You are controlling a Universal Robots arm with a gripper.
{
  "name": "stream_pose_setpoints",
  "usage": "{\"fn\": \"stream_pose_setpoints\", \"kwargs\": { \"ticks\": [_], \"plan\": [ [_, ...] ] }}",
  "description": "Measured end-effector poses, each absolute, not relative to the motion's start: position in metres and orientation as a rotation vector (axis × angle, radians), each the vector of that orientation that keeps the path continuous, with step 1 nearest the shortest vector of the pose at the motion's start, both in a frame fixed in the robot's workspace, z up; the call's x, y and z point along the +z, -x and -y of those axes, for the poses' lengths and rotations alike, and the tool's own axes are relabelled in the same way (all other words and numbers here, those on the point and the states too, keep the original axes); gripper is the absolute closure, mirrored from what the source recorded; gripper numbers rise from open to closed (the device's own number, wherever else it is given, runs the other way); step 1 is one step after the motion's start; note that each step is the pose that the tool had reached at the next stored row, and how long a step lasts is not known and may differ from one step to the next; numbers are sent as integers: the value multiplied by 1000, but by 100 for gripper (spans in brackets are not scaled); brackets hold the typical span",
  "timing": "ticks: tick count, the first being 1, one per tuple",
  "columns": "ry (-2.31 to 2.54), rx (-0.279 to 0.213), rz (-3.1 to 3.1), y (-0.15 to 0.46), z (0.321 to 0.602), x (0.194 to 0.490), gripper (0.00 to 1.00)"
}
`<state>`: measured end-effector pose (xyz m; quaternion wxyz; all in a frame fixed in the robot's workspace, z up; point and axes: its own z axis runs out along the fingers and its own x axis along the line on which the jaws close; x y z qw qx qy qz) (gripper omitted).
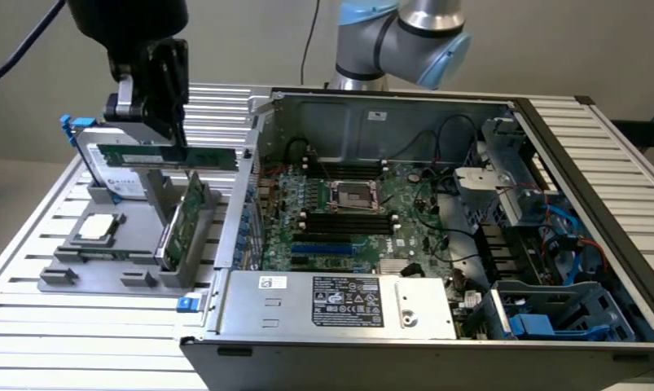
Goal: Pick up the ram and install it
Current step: 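Pick up the ram and move it above insertion slot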
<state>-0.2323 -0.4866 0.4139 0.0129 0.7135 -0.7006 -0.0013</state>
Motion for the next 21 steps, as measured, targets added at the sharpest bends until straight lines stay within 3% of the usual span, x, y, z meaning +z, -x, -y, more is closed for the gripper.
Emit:
{"fn": "stream_pose_setpoints", "kwargs": {
  "ticks": [21],
  "plan": [
    [-2223, -13, 2182, 137, 486, 419, 86]
  ]
}}
